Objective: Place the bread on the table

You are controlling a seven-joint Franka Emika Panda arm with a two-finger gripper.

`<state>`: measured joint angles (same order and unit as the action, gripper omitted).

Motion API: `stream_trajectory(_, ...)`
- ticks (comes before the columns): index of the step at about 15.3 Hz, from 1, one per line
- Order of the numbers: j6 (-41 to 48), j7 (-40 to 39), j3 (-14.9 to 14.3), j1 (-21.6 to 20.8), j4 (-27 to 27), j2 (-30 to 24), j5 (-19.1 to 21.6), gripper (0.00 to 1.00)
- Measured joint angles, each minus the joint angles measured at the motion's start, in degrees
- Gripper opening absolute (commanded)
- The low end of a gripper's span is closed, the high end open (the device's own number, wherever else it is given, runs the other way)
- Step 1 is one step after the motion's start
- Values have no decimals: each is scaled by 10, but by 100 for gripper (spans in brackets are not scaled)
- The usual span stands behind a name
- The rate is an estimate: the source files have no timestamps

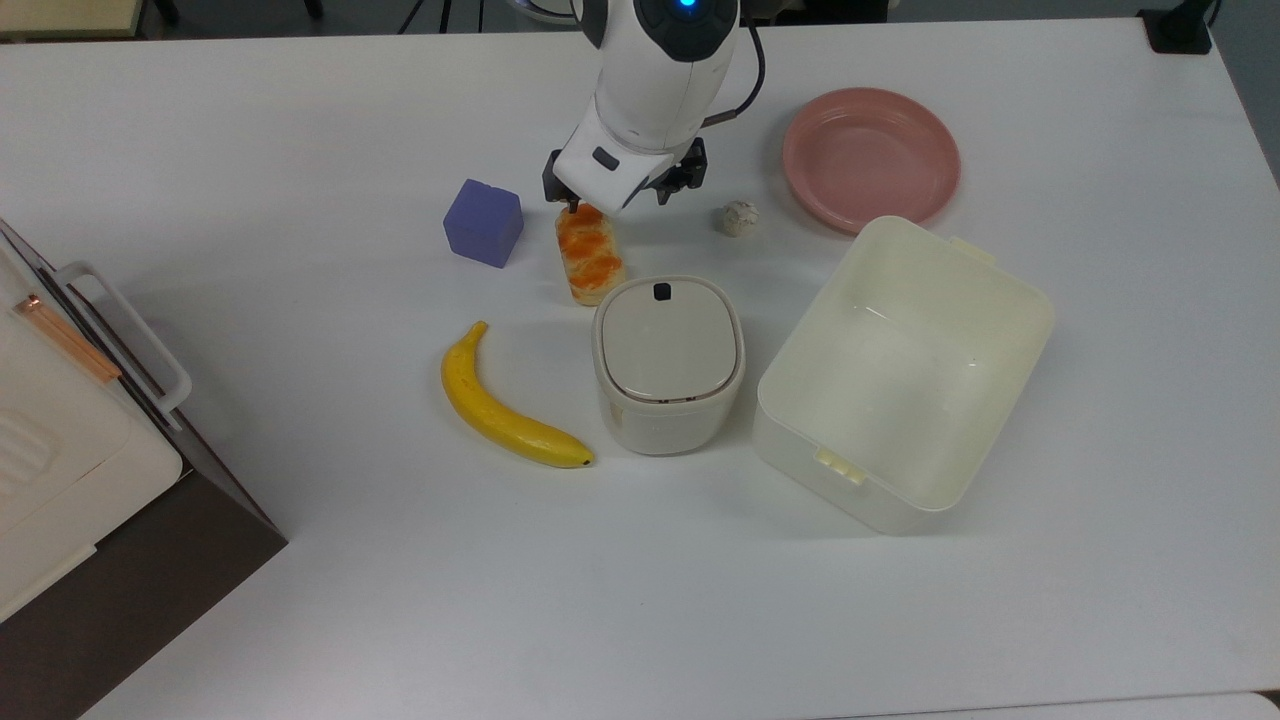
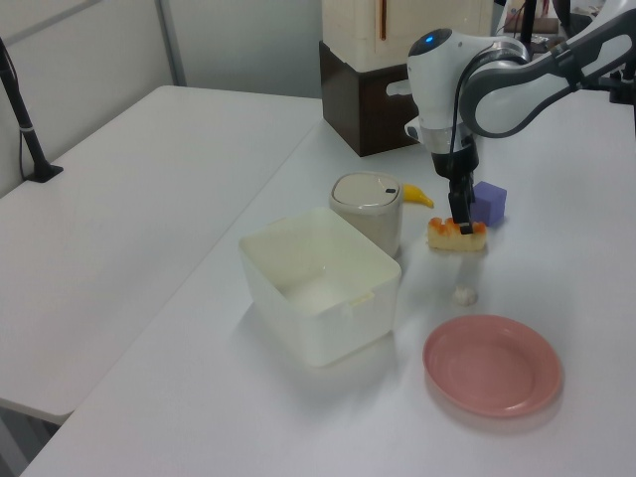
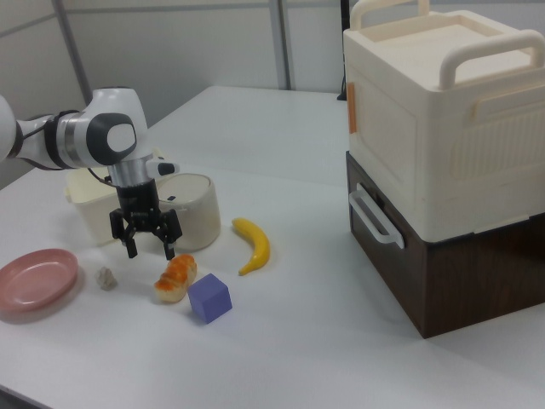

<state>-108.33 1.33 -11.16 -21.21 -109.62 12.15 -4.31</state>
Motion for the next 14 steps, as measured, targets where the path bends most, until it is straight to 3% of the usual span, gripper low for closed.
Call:
stream_trajectory(2,-3,2,-10,-1,20,-3,0,100)
stream_trajectory(6,-2,2,-59,5,85,-41,0,100)
stream_trajectory(9,6,2,-71,34,99,-86,9,100)
stream_trajectory(14,58,2,-92,44,124,-99,11,100)
